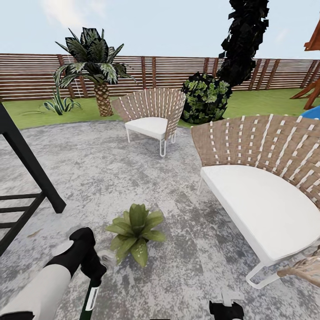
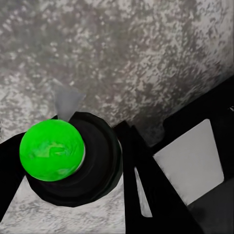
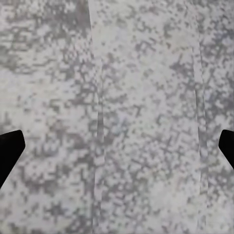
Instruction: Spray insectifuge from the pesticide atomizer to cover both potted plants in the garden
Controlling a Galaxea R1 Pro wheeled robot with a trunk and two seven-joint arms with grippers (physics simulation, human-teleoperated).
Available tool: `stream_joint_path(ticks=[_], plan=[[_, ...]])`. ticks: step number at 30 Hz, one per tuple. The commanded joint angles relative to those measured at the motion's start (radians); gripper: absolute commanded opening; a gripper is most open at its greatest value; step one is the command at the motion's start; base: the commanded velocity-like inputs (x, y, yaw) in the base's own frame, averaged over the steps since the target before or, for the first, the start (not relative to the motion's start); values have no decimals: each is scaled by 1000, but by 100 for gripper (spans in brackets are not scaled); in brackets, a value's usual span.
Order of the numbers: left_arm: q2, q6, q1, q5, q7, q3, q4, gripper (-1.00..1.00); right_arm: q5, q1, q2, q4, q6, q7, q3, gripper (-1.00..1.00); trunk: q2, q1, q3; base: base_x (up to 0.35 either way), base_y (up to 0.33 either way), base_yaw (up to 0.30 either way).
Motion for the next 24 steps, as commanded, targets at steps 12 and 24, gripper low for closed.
stream_joint_path(ticks=[12, 24], plan=[[14, -25, 18, -9, -8, 8, -28, -100, -7, 1, 0, -1, -1, -4, 8, 100, 0, 0, -1, 0, 0, 0], [5, -22, 29, -12, -4, 6, -99, -100, -7, 1, 1, -3, -1, -3, 9, 100, 0, 0, -1, 0, 99, -46]])
